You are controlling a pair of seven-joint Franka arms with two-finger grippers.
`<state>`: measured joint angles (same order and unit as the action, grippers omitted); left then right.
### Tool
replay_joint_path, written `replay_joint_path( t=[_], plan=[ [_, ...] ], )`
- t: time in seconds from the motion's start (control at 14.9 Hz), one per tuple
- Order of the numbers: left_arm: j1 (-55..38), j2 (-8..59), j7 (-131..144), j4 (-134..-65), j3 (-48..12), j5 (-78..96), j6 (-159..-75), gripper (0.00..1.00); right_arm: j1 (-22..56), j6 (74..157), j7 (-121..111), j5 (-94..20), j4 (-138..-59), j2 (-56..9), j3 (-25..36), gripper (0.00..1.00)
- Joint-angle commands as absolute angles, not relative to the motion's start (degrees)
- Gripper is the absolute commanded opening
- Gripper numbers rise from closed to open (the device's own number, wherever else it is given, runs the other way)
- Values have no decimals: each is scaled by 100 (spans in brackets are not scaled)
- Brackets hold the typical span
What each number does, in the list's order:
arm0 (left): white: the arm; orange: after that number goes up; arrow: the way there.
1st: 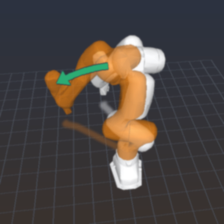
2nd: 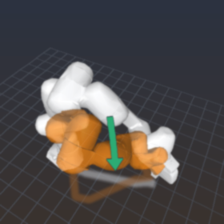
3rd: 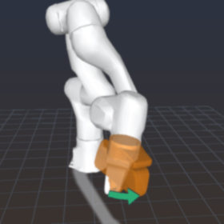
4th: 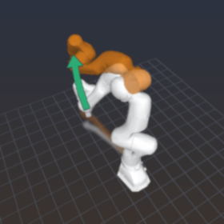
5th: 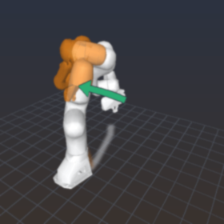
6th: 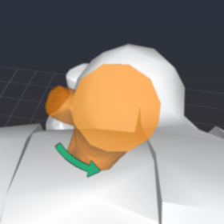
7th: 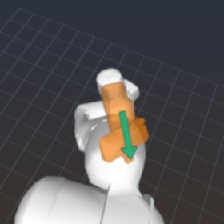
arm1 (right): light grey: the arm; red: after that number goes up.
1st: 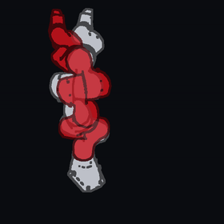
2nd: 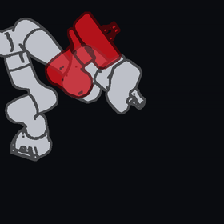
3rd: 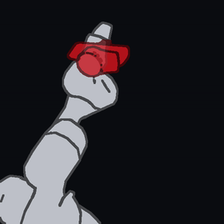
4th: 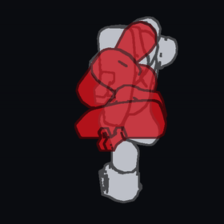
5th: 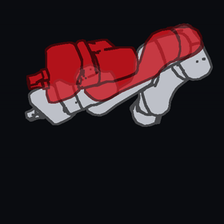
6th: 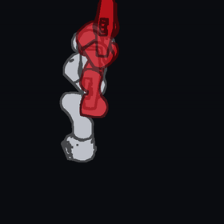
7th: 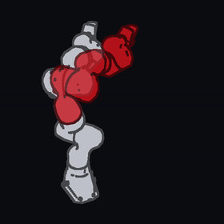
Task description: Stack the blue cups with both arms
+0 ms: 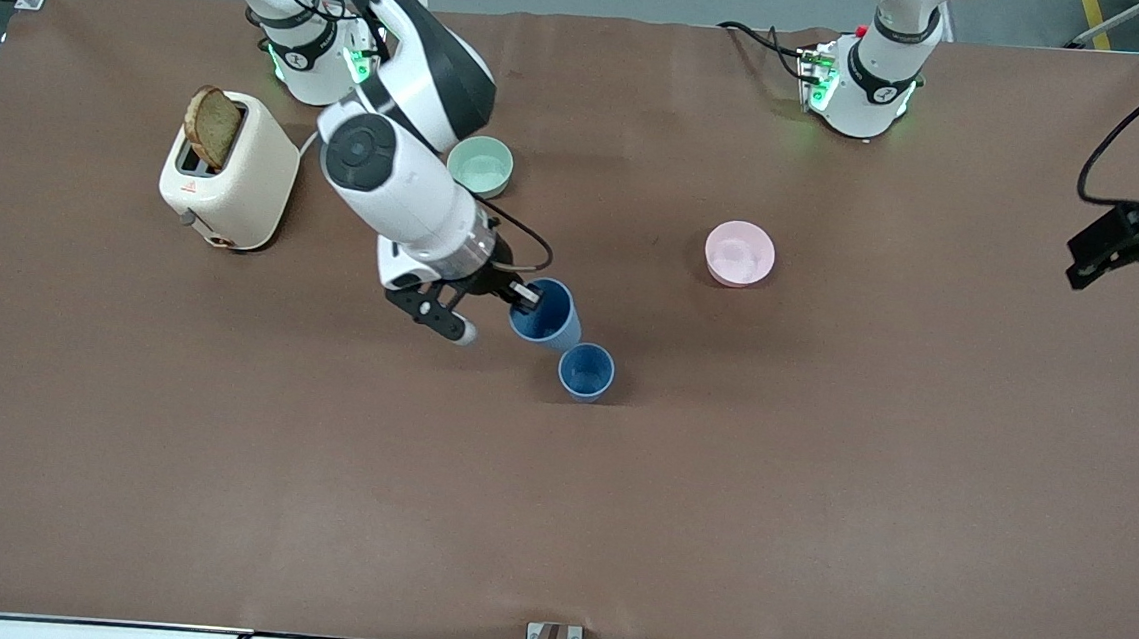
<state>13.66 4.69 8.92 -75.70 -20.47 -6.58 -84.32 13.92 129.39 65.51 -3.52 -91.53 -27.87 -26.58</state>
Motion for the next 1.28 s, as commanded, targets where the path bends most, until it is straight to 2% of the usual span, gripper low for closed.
replay_joint_path(
  t=[0.0, 0.2, 0.4, 1.21],
  plan=[
    [1355, -199, 466, -8267, -1568, -117, -8402, 100, 1467, 13209, 6855, -150, -9088, -2970, -2689, 1],
    [521, -851, 448, -9121, -722, 44, -8543, 100, 1669, 13569, 7056, 60, -9088, -3233, -2654, 1],
    [-25, -914, 457, -9176, -169, 44, -8403, 100, 1687, 13676, 7321, 456, -9079, -3331, -2654, 1],
    [-70, -580, 431, -8912, -264, -26, -8490, 100, 1687, 13948, 7365, 624, -9062, -3524, -2593, 1]
  ],
)
